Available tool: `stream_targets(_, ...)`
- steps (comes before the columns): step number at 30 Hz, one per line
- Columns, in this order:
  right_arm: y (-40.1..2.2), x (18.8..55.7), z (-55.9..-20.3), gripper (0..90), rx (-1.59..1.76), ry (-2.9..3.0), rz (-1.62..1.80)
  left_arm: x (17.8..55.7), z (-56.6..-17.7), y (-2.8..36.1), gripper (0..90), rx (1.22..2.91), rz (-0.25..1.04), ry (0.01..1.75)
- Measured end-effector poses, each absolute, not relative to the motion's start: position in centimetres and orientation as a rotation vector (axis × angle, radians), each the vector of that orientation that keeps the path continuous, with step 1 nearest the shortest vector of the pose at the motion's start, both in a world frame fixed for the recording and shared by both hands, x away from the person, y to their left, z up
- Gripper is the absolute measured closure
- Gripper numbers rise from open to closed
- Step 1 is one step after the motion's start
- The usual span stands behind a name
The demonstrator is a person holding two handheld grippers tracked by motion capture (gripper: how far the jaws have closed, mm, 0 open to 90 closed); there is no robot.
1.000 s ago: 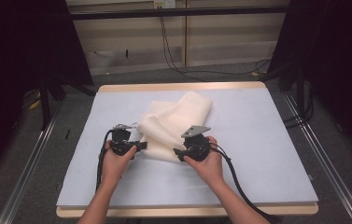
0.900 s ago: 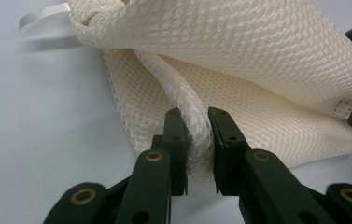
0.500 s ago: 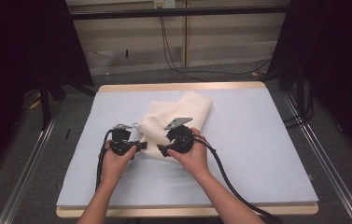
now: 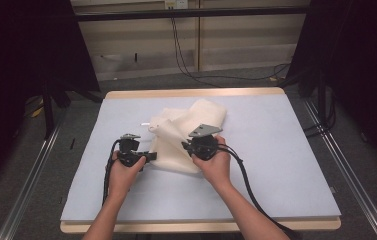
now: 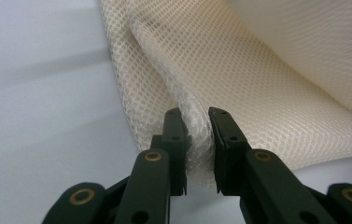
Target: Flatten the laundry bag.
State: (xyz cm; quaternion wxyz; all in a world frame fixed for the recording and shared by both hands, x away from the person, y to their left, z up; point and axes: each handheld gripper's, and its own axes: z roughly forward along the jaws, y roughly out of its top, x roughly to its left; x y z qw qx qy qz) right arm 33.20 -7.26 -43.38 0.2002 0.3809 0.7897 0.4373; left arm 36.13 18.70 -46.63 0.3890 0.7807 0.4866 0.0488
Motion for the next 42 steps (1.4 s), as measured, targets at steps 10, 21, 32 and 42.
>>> stream_targets(10, -13.3, 30.9, -43.4, 83.6, 1.218, 2.060, 1.312, 36.1, -46.8, 18.5, 77.7, 1.990, 0.137, 1.245)
stream_targets(21, -17.0, 29.1, -44.0, 82.6, 1.310, 1.979, 1.367, 36.0, -46.7, 18.2, 77.4, 1.988, 0.155, 1.242)
stream_targets(32, -18.2, 28.1, -44.6, 81.6, 1.339, 1.965, 1.372, 36.1, -46.7, 18.1, 76.6, 2.007, 0.165, 1.233)
stream_targets(42, -19.3, 27.2, -45.1, 71.4, 1.371, 1.973, 1.365, 36.0, -46.6, 18.0, 75.3, 2.010, 0.176, 1.234)
